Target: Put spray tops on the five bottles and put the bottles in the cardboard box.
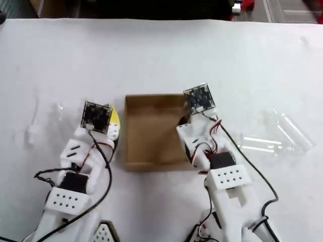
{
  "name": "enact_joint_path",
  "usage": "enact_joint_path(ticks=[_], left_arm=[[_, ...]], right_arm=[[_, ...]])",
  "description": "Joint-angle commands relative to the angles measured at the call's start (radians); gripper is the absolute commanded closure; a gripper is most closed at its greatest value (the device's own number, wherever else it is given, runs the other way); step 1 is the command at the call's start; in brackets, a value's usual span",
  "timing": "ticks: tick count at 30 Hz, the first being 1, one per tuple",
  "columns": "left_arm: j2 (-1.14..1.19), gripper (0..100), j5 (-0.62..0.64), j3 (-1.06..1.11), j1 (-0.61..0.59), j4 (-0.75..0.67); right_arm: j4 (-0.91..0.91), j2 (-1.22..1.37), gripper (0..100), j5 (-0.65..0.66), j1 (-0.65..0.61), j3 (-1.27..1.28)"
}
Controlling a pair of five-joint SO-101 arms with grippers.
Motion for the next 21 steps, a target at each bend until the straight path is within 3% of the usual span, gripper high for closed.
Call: enact_joint_path(ticks=[1,5,11,21], left_arm=[[-0.022,98,-0.008,-0.011,0.019,-0.017],[-0.022,98,-0.008,-0.011,0.019,-0.017],[-0.024,98,-0.008,-0.011,0.019,-0.017],[-0.022,98,-0.008,-0.011,0.016,-0.017]], right_arm=[[-0.028,0.005,77.6,0.011,0.008,-0.011],[-0.028,0.004,78.4,0.012,-0.015,-0.011],[-0.030,0.004,90.9,0.020,-0.048,-0.011],[-0.030,0.004,91.4,0.020,-0.042,-0.009]])
